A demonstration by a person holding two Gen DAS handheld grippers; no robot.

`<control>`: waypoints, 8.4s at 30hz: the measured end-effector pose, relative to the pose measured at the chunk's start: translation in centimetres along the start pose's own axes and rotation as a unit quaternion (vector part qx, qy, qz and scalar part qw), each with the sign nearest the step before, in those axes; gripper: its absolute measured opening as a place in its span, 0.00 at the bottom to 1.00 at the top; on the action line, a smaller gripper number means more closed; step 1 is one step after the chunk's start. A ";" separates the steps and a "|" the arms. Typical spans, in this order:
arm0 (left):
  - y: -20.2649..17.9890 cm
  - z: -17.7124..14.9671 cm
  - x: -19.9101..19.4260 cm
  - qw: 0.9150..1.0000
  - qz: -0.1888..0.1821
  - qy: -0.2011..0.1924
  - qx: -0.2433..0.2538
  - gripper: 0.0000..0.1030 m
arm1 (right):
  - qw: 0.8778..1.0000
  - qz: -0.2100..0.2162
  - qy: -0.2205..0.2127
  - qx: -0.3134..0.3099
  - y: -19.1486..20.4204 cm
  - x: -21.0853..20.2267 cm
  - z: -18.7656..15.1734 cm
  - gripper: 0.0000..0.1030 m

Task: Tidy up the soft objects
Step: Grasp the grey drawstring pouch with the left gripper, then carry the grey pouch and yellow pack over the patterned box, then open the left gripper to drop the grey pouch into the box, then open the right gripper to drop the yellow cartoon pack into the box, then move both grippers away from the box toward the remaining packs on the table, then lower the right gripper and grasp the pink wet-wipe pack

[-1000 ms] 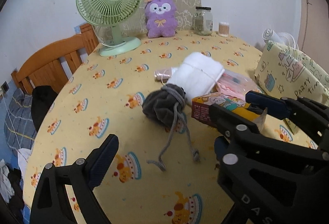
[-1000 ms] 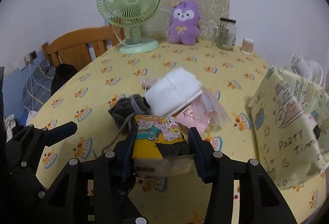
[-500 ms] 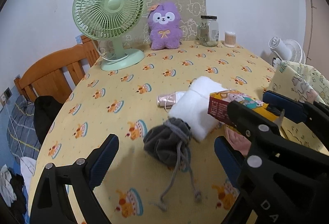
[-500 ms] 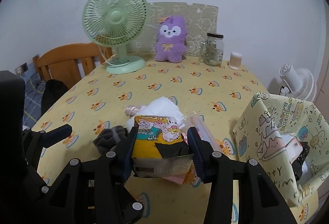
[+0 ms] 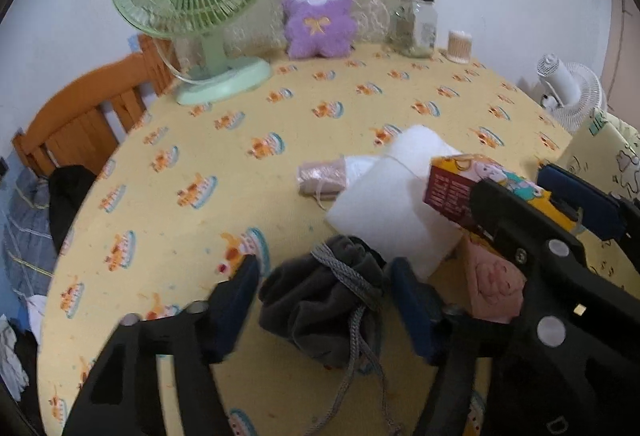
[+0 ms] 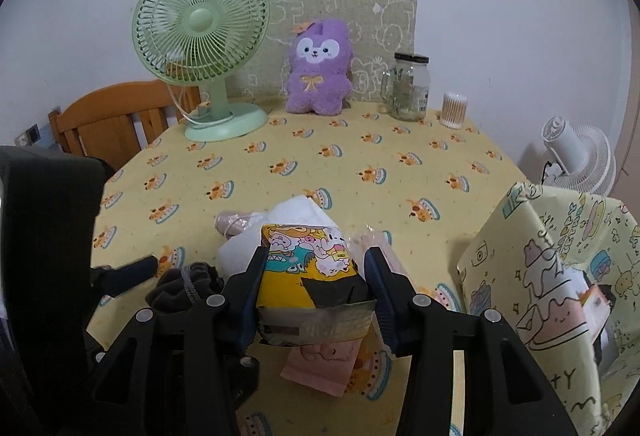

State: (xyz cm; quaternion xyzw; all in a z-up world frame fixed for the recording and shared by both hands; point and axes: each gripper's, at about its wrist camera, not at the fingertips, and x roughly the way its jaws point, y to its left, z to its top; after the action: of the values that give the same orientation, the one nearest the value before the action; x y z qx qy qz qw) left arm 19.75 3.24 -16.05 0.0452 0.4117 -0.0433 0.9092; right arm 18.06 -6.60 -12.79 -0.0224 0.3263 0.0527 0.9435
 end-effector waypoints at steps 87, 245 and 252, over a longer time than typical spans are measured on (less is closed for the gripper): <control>-13.7 4.1 -17.1 0.981 -0.032 -0.183 0.048 0.50 | 0.991 -0.037 -0.116 0.045 -12.3 -16.1 4.3 0.50; -5.5 -2.9 -17.6 0.979 -0.062 -0.185 0.052 1.00 | 0.990 -0.056 -0.118 0.061 -3.3 -16.7 -1.4 1.00; -4.1 -3.6 -14.5 0.985 -0.045 -0.159 0.043 1.00 | 0.992 -0.036 -0.101 0.061 -2.4 -13.3 -2.1 1.00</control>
State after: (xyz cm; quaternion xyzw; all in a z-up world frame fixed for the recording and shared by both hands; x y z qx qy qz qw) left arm 7.03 0.22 -7.71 0.0581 0.2614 -0.1087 0.9573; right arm 6.70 -10.31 -6.20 0.0284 0.2313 0.0007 0.9725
